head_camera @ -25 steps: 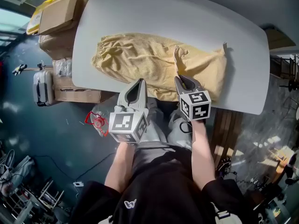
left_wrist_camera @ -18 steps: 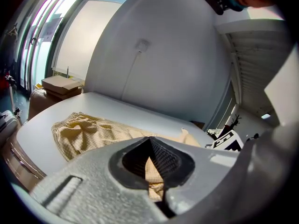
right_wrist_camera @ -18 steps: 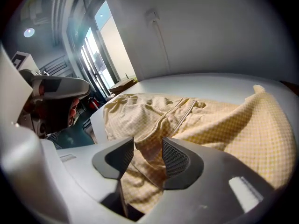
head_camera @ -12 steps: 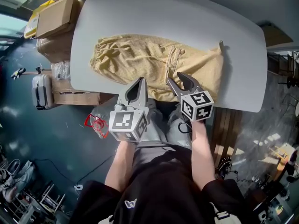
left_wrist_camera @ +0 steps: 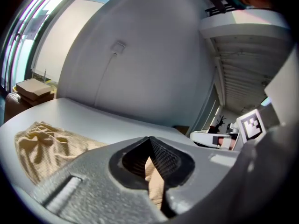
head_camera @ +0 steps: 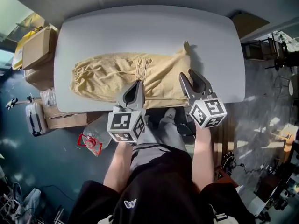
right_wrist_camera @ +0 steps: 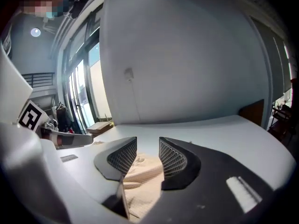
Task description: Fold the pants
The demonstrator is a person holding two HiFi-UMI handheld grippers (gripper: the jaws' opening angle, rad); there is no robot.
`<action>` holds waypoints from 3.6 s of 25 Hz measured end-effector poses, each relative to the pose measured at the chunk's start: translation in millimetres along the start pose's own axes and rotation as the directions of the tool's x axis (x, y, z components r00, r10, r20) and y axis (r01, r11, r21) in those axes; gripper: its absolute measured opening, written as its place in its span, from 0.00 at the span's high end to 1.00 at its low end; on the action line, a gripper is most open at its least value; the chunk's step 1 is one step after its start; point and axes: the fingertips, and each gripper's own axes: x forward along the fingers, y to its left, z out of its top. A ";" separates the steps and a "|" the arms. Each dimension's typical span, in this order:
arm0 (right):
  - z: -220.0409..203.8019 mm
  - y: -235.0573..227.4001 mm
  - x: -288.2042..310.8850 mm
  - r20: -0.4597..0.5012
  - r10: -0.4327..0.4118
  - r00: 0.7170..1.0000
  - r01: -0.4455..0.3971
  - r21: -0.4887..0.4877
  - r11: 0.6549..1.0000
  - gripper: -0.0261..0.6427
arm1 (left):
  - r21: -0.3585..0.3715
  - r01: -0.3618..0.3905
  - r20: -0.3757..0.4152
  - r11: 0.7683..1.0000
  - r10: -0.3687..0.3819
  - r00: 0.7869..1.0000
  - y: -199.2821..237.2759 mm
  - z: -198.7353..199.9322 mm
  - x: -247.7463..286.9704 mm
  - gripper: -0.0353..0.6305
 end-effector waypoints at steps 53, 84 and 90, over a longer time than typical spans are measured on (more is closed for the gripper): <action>-124.9 -251.6 -149.3 -0.299 -0.273 0.914 0.340 0.199 0.919 0.90 | 0.040 0.214 -0.198 0.976 -0.202 0.959 -206.6 -104.2 105.0 0.94; 27.1 -25.9 4.3 -0.252 -0.135 0.958 0.054 -0.305 0.951 0.90 | -0.017 0.016 0.009 1.000 -0.016 1.000 -48.6 -19.7 16.3 0.94; -22.0 86.1 61.3 -0.382 0.046 0.923 -0.182 -0.327 0.928 0.90 | -0.037 -0.104 0.023 0.994 0.105 0.994 13.7 -6.4 -26.1 0.94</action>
